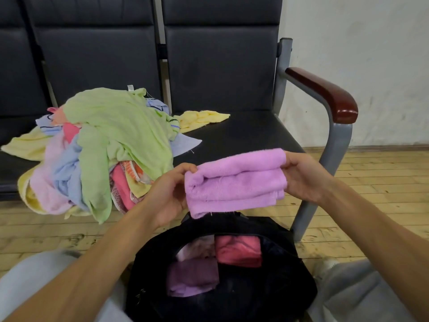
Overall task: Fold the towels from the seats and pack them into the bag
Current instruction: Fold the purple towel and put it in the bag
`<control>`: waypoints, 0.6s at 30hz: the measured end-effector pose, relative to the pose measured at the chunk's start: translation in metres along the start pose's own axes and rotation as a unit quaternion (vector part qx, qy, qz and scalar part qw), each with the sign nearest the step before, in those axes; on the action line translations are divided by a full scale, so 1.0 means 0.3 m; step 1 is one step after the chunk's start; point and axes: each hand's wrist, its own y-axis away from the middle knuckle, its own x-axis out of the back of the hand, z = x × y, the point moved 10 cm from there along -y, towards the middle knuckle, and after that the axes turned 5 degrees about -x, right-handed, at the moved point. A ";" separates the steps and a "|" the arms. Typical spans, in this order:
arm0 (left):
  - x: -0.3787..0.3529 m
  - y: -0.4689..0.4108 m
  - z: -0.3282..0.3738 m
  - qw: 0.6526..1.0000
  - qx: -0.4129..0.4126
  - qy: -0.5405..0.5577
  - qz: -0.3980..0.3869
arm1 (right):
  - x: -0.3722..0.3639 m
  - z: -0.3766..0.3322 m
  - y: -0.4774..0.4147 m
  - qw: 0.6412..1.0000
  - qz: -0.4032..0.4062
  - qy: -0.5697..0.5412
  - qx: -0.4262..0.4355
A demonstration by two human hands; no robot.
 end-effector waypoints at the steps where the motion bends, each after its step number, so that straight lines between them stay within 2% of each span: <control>1: 0.001 -0.001 -0.006 1.000 0.009 0.012 -0.001 | 0.010 0.007 -0.003 1.000 0.010 -0.013 -0.005; 3: -0.025 0.006 -0.016 0.999 0.024 0.025 -0.029 | 0.037 0.026 -0.011 0.999 0.037 -0.008 -0.022; 6: -0.042 0.000 -0.027 0.997 0.019 -0.050 -0.049 | 0.030 0.059 -0.021 0.996 0.033 0.065 -0.048; 10: 0.001 -0.022 -0.042 0.993 0.000 -0.113 0.013 | 0.047 0.110 -0.034 0.988 0.019 0.113 -0.102; 13: 0.039 -0.030 -0.066 0.988 0.001 -0.144 0.057 | 0.086 0.160 -0.041 0.977 0.060 0.147 -0.145; 16: 0.065 -0.037 -0.126 0.973 0.021 -0.217 0.071 | 0.117 0.197 -0.050 0.973 0.095 0.152 -0.146; 18: 0.088 -0.041 -0.177 0.963 0.036 -0.259 0.067 | 0.134 0.240 -0.063 0.962 0.095 0.195 -0.165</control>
